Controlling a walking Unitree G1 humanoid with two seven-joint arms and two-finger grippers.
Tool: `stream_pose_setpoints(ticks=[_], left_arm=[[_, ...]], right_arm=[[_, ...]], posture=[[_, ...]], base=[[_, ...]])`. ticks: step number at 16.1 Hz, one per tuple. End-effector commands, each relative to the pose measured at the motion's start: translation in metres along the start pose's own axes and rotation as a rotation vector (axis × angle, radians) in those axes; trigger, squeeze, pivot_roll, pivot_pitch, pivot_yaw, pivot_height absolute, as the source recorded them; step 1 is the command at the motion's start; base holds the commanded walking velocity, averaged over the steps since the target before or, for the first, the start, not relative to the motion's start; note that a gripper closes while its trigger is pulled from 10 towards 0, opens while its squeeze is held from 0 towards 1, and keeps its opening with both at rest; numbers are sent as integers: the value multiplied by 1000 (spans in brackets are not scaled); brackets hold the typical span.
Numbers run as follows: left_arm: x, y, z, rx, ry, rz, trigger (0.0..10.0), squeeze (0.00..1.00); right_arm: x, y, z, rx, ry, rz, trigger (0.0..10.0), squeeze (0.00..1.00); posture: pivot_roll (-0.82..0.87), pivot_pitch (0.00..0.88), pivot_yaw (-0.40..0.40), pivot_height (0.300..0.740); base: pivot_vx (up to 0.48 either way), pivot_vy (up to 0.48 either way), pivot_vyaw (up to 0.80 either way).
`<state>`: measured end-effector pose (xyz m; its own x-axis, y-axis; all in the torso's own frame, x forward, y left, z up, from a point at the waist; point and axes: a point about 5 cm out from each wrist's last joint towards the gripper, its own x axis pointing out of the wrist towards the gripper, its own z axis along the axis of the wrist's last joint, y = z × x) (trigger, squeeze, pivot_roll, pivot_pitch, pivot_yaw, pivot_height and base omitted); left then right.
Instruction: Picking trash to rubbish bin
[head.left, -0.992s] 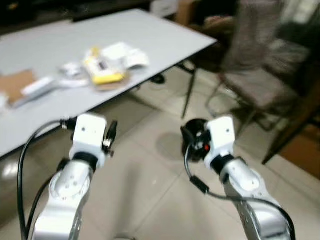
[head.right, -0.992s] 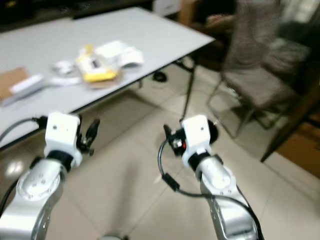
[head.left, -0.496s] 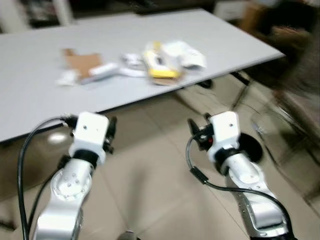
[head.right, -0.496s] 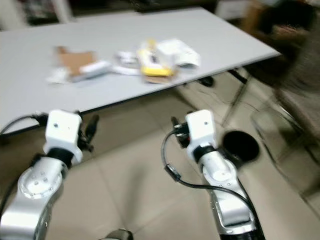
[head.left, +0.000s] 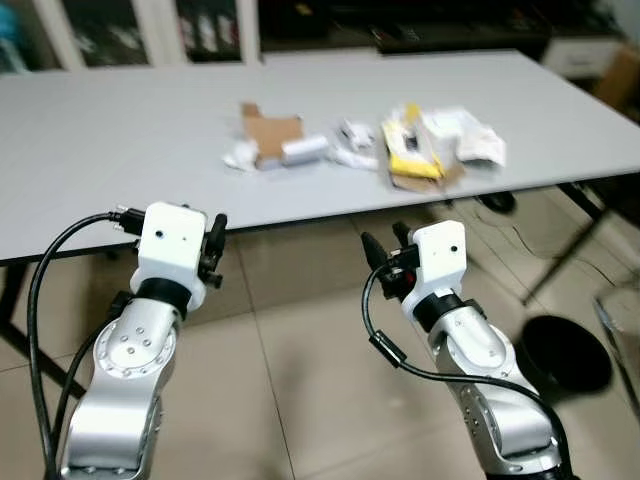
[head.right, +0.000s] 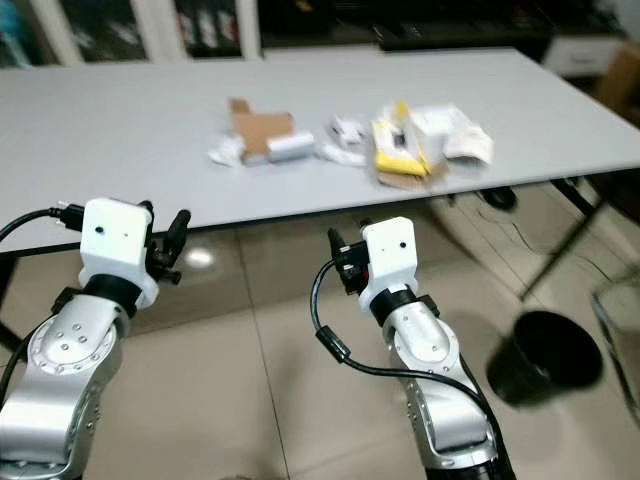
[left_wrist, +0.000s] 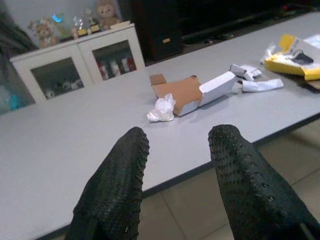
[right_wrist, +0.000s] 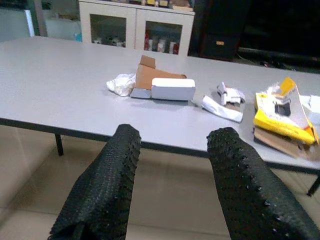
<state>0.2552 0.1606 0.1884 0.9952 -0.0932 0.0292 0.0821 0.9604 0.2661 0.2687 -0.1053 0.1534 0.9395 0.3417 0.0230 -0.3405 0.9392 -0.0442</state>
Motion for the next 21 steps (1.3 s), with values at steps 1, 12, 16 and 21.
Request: stream_pose_setpoints(ticks=[1, 12, 16, 21], left_arm=[[1, -5, -2, -12, 8, -21, 10000, 0], [-4, -7, -11, -23, 18, -44, 10000, 0], [-4, -7, -10, -11, 14, -55, 10000, 0], [-5, -4, -9, 4, 11, -62, 10000, 0]], right_arm=[[3, -5, 1, 8, -8, -9, 10000, 0], [7, -4, 2, 38, -38, 7, 10000, 0], [6, -3, -1, 19, -29, 27, 10000, 0], [4, 8, -6, 21, -17, 63, 10000, 0]], posture=[[43, 63, -53, 740], [46, 51, -60, 740], [52, 43, -56, 740], [66, 31, -50, 740]], base=[[330, 0, 800], [334, 0, 73], [334, 0, 0], [334, 0, 640]])
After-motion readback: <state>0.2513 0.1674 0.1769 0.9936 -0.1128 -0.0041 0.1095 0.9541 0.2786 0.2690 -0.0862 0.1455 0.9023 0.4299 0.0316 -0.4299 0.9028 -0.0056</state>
